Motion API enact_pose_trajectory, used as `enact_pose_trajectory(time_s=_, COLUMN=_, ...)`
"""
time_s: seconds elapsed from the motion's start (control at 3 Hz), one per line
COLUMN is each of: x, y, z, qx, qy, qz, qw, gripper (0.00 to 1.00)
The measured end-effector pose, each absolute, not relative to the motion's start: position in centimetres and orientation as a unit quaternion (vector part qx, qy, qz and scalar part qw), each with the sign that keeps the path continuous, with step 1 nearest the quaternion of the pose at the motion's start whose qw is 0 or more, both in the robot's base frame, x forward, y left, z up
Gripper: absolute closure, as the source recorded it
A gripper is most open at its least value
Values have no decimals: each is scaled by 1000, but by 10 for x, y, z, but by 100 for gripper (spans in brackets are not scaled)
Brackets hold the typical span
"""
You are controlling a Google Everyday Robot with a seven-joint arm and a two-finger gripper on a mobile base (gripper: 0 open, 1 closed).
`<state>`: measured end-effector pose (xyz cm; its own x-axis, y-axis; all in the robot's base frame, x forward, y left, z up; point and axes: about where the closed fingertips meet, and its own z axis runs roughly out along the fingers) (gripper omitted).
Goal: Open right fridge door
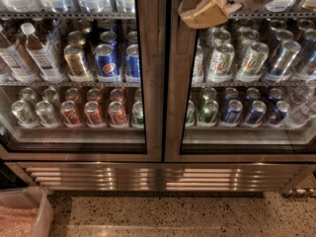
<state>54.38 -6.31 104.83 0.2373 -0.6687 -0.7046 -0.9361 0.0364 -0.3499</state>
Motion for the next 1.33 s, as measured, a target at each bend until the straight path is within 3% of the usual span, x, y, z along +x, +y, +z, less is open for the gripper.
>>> enact_pose_trajectory(time_s=1.33, x=544, y=-64, z=1047, qx=-674, qy=591, qz=172, qw=409, gripper=100)
